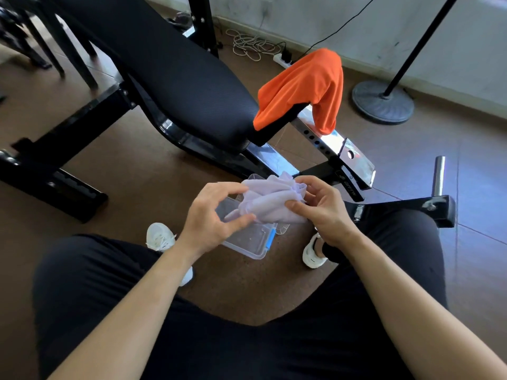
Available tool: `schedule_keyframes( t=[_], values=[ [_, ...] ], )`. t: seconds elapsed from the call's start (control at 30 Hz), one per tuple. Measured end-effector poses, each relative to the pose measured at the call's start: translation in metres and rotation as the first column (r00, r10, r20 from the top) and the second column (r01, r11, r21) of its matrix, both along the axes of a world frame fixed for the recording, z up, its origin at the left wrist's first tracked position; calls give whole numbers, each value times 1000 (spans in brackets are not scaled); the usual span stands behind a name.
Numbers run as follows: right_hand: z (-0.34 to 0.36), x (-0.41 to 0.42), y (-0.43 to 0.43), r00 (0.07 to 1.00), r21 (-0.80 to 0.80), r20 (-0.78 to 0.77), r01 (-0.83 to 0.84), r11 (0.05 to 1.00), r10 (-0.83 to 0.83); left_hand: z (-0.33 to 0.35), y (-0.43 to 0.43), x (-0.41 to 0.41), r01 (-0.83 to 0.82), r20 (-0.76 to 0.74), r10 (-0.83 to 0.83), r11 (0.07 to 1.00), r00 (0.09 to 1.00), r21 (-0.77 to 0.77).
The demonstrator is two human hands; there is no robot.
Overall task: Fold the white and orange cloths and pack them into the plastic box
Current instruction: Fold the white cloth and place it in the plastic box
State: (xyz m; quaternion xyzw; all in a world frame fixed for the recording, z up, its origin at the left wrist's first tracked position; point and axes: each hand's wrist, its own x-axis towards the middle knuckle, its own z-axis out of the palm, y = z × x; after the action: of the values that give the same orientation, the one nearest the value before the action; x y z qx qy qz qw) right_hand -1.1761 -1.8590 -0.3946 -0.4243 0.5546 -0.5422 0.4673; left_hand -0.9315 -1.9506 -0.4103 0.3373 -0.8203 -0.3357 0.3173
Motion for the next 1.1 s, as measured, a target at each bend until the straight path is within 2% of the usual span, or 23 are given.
schedule_keyframes(
  t=[0.1, 0.27, 0.33, 0.43, 0.5, 0.6, 0.67, 0.77, 0.93, 1.1],
  values=[
    [1, 2, 1, 1000, -7, 28, -13, 1000, 14, -7, 5, -8, 28, 76, -26, 999, 997, -21],
    [1, 3, 0, 993, 6, 119, -1, 1000, 0, -10, 7, -9, -57, 126, 60, 998, 990, -22],
    [1, 4, -1, 986, 29, 166, 20, 999, -25, -8, 3, -6, -34, 107, 29, 998, 994, 45],
    [1, 3, -2, 969, 91, 242, 32, 995, -53, -3, 0, -2, -29, -1, 30, 989, 1000, 146],
    [0, 3, -2, 957, 135, 281, 40, 990, -77, -2, 1, -1, -140, -65, 147, 984, 987, 109],
    [-2, 5, -3, 941, 165, 309, 90, 982, -138, -5, 7, -6, -343, -123, 335, 938, 934, -51],
    [-3, 7, -4, 935, 170, 310, 124, 978, -173, -5, 14, -9, -413, -151, 392, 899, 908, -148],
    [-3, 11, -4, 929, 173, 311, 154, 973, -202, -5, 21, -15, -443, -151, 420, 879, 895, -176],
    [-2, 18, -3, 931, 173, 311, 141, 975, -190, -8, 25, -25, -407, -67, 402, 907, 913, -105],
    [-2, 16, -3, 924, 164, 323, 157, 974, -203, -6, 18, -17, -393, -80, 409, 905, 909, 165]
  ],
)
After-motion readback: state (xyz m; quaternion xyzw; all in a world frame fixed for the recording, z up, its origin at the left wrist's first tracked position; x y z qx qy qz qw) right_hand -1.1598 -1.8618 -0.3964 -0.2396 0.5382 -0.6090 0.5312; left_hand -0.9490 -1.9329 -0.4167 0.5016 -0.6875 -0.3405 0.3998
